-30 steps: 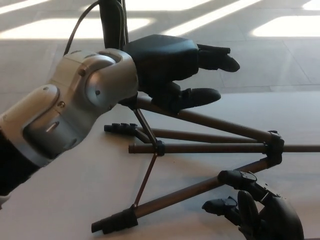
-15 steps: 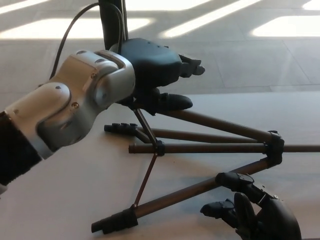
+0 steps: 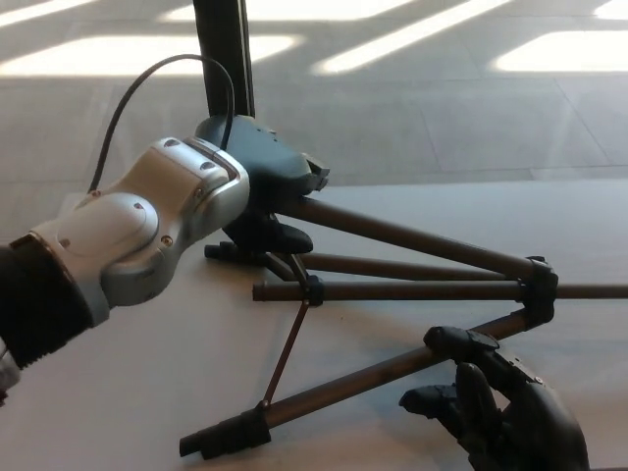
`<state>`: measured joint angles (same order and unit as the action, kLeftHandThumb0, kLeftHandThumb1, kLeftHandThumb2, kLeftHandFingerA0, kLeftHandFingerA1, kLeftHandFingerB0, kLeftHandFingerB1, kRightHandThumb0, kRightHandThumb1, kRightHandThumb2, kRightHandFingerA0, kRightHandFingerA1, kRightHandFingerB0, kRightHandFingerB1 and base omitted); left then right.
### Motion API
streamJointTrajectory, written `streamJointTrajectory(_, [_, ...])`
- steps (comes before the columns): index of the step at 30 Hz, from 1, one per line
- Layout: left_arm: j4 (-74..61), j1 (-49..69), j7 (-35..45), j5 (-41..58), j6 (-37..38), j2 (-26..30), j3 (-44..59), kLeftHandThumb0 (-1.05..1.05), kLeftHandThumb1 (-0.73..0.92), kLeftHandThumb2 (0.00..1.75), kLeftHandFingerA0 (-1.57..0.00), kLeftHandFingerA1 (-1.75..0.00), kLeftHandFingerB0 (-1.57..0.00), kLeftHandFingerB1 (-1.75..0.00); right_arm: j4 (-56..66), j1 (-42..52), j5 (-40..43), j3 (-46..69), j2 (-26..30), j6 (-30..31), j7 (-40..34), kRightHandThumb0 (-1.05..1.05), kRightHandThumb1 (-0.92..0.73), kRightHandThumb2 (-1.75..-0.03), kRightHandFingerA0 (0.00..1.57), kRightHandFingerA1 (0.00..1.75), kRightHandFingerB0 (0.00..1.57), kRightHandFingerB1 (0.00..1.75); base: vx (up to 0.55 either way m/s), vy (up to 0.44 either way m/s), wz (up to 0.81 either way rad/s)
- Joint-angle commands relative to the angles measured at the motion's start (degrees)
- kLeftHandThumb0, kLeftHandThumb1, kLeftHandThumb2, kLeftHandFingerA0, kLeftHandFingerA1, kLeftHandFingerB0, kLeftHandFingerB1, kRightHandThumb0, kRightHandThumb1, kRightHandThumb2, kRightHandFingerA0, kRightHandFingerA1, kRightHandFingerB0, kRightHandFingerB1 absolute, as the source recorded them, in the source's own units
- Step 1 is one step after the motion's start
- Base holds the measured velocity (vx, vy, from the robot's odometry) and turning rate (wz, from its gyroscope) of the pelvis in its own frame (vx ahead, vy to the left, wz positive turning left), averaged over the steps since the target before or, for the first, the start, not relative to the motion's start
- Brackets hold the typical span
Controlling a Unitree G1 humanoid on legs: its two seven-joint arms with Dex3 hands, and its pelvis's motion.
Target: Use both hands of the robot to pick up the tripod lying in the middle of the desk and make it stand upright on the desk
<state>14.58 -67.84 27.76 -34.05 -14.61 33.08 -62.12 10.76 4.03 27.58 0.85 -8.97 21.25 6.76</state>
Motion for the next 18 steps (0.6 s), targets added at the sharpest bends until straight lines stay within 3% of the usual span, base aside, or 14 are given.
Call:
streamJointTrajectory(1, [7.6, -2.86, 4.34, -20.85, -2.9, -4.32, -7.34, -0.97, 0.42, 0.8, -0.06, -0.44, -0.12, -0.26, 5.24, -4.56, 9.62, 6.93, -6.0, 23.21, -19.74, -1.05, -0.45, -0.65, 0.08, 1.55, 0.24, 1.39, 0.0, 0.0, 0.0])
streamJointTrajectory(2, [7.97, -2.98, 3.3, -21.42, -2.61, -4.52, -7.4, -0.95, 0.58, 0.58, -0.11, -0.55, -0.14, -0.33, 5.2, -4.76, 10.34, 7.63, -7.04, 23.65, -20.85, -1.05, -0.44, -0.65, 0.03, 1.42, 0.2, 1.42, 0.0, 0.0, 0.0])
streamJointTrajectory(3, [7.99, -2.9, 1.05, -22.01, -2.27, -4.62, -7.19, -0.85, 0.55, 0.57, -0.25, -0.57, -0.25, -0.36, 5.56, -4.13, 12.91, 8.54, -8.63, 24.71, -22.31, -1.05, -0.27, -0.96, 0.0, 0.99, 0.21, 1.16, 0.0, 0.0, 0.0])
streamJointTrajectory(4, [8.4, -3.11, 0.3, -22.31, -2.59, -5.04, -7.04, -0.78, 0.55, 0.57, -0.3, -0.59, -0.28, -0.39, 5.5, -3.87, 15.63, 9.6, -10.53, 25.56, -24.29, -1.05, -0.24, -0.96, 0.0, 0.98, 0.16, 1.12, 0.0, 0.0, 0.0])
streamJointTrajectory(5, [9.13, -2.62, -2.66, -22.2, -3.23, -5.56, -6.15, -0.64, 0.51, 0.56, -0.41, -0.57, -0.38, -0.37, 5.69, -3.64, 17.0, 10.18, -11.73, 26.56, -25.4, -1.05, -0.52, -0.61, 0.07, 1.3, 0.01, 1.41, 0.0, 0.0, 0.0])
streamJointTrajectory(6, [9.35, -2.24, -3.95, -22.26, -3.44, -5.7, -5.66, -0.64, 0.51, 0.56, -0.41, -0.57, -0.38, -0.37, 5.85, -3.58, 17.45, 10.32, -11.95, 27.09, -25.82, -1.05, -0.52, -0.61, 0.07, 1.3, 0.01, 1.41, 0.0, 0.0, 0.0])
streamJointTrajectory(7, [9.56, -2.15, -5.14, -22.69, -3.04, -5.7, -5.59, -0.62, 0.4, 0.81, -0.44, -0.62, -0.37, -0.49, 6.01, -3.41, 17.98, 10.48, -12.3, 27.61, -26.57, -1.05, -0.51, -0.66, 0.0, 1.25, 0.0, 1.37, 0.0, 0.0, 0.0])
streamJointTrajectory(8, [10.08, -2.03, -8.17, -23.27, -2.24, -5.75, -5.47, -0.58, 0.41, 0.81, -0.55, -0.68, -0.47, -0.52, 6.45, -2.65, 18.87, 10.59, -13.41, 28.14, -28.11, -1.05, -0.3, -1.03, 0.0, 0.91, 0.06, 0.97, 0.0, 0.0, 0.0])
streamJointTrajectory(9, [11.83, -0.96, -15.84, -22.02, -1.12, -6.73, -3.58, -0.42, 0.39, 0.81, -0.78, -0.95, -0.64, -0.63, 7.14, -0.57, 19.76, 10.26, -15.6, 28.45, -30.27, -0.68, 0.07, -0.89, 0.2, 0.84, 0.0, 0.73, 0.0, 0.0, 0.0])
streamJointTrajectory(10, [12.46, -0.56, -18.35, -21.51, -0.76, -7.1, -2.77, -0.42, 0.39, 0.81, -0.78, -0.95, -0.64, -0.63, 7.29, -0.04, 20.16, 10.19, -16.13, 28.7, -30.99, -0.68, 0.07, -0.89, 0.2, 0.84, 0.0, 0.73, 0.0, 0.0, 0.0])
streamJointTrajectory(11, [13.39, -0.91, -19.76, -21.87, 0.17, -7.37, -3.07, -0.35, 0.5, 0.56, -0.79, -1.27, -0.72, -0.51, 7.45, 0.93, 20.92, 10.01, -16.84, 28.83, -31.52, -1.05, -0.38, -1.11, 0.03, 0.89, 0.04, 0.89, 0.0, 0.0, 0.0])
streamJointTrajectory(15, [14.83, 0.02, -30.11, -18.1, 6.14, -7.55, 0.93, -0.3, 0.48, 0.54, -0.96, -1.5, -0.92, -0.78, 7.6, 3.6, 23.78, 9.0, -17.34, 27.78, -30.84, -1.05, -0.4, -1.17, 0.0, 0.87, 0.0, 0.75, 0.0, 0.0, 0.0])
streamJointTrajectory(17, [14.84, -0.43, -30.72, -18.27, 6.35, -7.49, 1.11, -0.29, 0.51, 0.58, -0.92, -1.43, -0.88, -0.83, 7.82, 3.56, 24.72, 9.16, -18.0, 26.68, -32.27, -1.05, -0.42, -1.18, 0.0, 0.87, 0.0, 0.75, 0.0, 0.0, 0.0])
streamJointTrajectory(18, [15.03, -0.57, -31.17, -18.16, 6.59, -7.55, 1.27, -0.28, 0.52, 0.55, -0.93, -1.46, -0.89, -0.77, 8.08, 3.58, 25.24, 9.28, -18.45, 26.2, -33.21, -1.05, -0.58, -0.8, 0.0, 1.07, 0.0, 0.87, 0.0, 0.0, 0.0])
